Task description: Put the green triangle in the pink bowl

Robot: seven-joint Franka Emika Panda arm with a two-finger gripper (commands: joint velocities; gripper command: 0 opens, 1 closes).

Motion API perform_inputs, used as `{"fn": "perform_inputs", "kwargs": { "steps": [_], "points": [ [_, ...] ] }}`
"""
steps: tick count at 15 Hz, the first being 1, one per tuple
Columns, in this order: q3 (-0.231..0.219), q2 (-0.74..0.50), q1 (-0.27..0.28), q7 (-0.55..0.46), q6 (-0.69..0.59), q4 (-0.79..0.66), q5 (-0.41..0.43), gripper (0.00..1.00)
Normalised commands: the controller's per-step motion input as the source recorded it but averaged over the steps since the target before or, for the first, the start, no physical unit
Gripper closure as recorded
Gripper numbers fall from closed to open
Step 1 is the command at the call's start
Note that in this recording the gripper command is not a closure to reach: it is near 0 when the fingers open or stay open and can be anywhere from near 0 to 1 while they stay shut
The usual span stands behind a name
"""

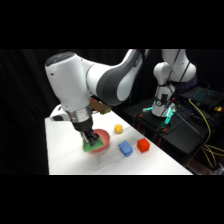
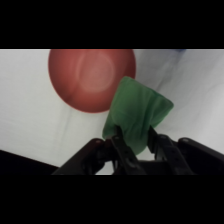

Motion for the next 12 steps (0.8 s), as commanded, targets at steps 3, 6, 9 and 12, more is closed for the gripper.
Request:
{"fn": "perform_inputs", "kwargs": {
  "steps": [3,6,9,12],
  "points": [
    [-0.049,-0.39,-0.072,0.17,0.27,-0.56,-0.063,1.0],
    [-0.046,-0.37,-0.059,0.16,0.22,-0.52,-0.053,1.0],
    [-0.026,-0.29,-0.043,0.14,0.16,-0.38,-0.036,1.0],
    [-0.004,-0.2,-0.007,0.13,0.1,-0.2,-0.02,0.0]
  ]
}}
